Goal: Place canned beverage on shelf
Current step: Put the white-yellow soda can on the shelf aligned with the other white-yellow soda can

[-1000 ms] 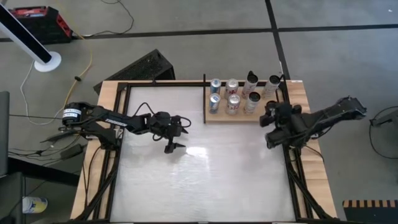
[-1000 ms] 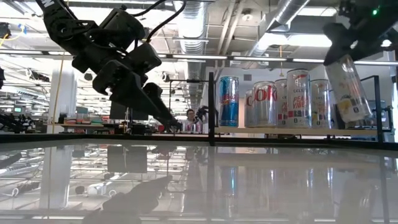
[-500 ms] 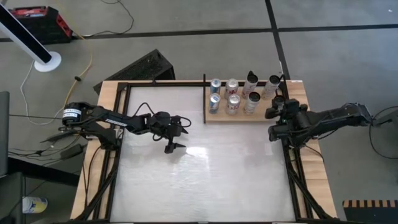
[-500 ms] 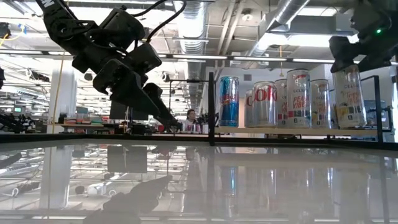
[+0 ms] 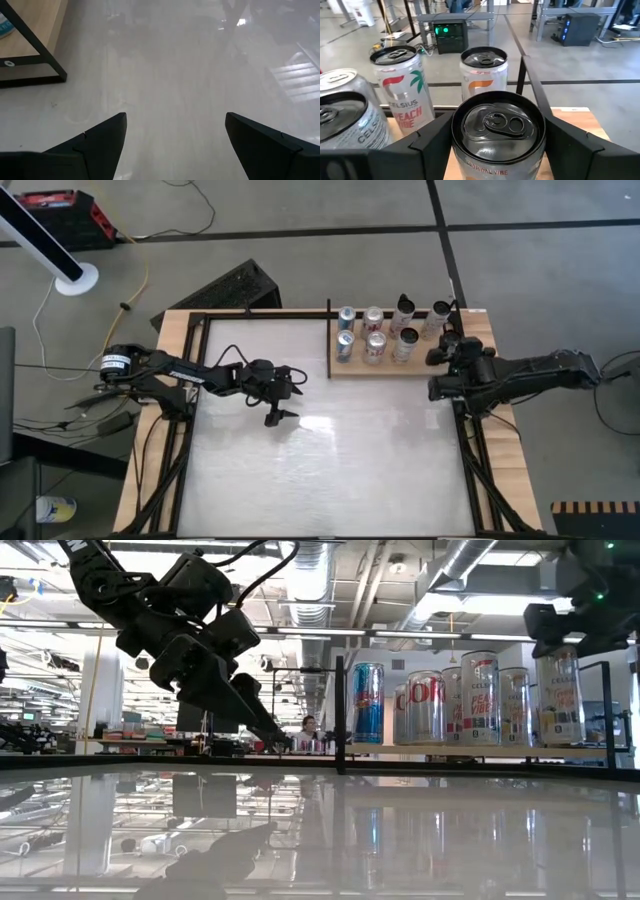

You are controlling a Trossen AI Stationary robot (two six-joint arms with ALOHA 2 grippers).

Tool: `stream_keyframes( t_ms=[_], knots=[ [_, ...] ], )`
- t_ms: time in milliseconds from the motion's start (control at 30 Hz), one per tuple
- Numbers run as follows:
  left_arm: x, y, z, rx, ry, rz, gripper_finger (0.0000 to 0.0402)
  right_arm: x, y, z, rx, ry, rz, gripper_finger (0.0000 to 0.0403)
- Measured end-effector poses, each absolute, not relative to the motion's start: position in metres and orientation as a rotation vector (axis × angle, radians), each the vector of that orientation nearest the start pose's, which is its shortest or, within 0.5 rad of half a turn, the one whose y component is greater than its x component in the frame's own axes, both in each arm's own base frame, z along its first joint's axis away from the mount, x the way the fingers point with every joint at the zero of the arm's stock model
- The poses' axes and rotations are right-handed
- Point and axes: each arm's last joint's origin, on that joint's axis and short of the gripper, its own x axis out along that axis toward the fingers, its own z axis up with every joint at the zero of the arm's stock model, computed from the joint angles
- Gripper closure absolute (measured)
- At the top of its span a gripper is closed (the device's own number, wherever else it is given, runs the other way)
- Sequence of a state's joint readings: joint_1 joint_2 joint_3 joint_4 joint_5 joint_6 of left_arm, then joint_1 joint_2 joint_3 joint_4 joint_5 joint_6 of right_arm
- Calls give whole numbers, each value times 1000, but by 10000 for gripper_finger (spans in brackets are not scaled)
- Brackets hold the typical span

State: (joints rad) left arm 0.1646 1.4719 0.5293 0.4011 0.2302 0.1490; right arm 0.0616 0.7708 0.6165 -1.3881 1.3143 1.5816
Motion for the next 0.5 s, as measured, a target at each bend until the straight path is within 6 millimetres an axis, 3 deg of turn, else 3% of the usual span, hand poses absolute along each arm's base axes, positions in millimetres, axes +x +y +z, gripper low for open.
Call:
stream_keyframes(
  t_ms=[500],
  knots=[
    [266, 36, 153, 28, 526, -139, 79, 96, -27, 235, 228, 178, -1506, 108]
  ],
)
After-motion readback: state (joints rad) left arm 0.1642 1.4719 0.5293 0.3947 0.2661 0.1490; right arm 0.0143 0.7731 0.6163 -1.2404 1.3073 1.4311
